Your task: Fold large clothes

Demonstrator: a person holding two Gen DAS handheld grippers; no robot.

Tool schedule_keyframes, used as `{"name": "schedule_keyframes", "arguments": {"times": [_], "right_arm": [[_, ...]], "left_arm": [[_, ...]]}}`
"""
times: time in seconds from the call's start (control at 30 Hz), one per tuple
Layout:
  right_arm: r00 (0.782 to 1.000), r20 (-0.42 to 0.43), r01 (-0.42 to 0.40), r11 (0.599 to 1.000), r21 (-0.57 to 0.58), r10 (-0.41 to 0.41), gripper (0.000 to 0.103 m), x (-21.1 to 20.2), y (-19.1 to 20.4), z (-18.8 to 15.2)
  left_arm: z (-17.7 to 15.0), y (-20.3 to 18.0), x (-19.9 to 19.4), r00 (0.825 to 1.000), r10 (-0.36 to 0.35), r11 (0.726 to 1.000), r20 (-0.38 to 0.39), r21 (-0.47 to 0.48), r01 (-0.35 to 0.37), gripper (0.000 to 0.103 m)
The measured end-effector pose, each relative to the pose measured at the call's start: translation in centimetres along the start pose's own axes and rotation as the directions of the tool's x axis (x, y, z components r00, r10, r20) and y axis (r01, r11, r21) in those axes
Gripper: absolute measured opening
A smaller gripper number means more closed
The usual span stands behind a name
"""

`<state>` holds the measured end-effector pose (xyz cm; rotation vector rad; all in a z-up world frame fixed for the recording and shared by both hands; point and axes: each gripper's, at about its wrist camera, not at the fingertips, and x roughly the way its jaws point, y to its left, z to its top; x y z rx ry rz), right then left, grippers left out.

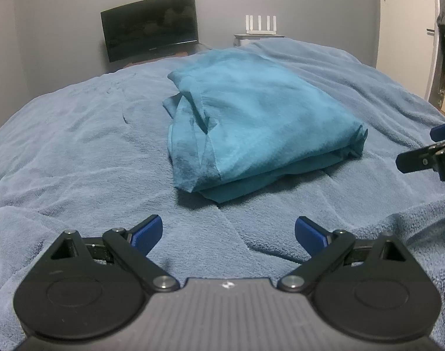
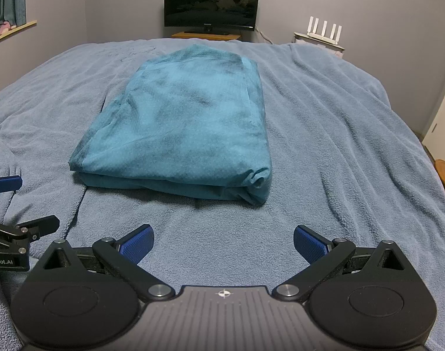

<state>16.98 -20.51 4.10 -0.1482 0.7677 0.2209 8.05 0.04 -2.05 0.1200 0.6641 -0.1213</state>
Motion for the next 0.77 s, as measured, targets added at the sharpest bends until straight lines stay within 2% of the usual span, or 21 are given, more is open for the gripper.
{"name": "schedule_keyframes", "arguments": {"times": [0.77], "right_arm": [[1.000,-0.001,-0.002,1.000,0.003,0.002,0.103,0.03,0.02,-0.04]], "left_arm": [[0.00,0.60,0.05,1.000,0.005,1.000,0.014,-0.014,-0.005,0.099]]}}
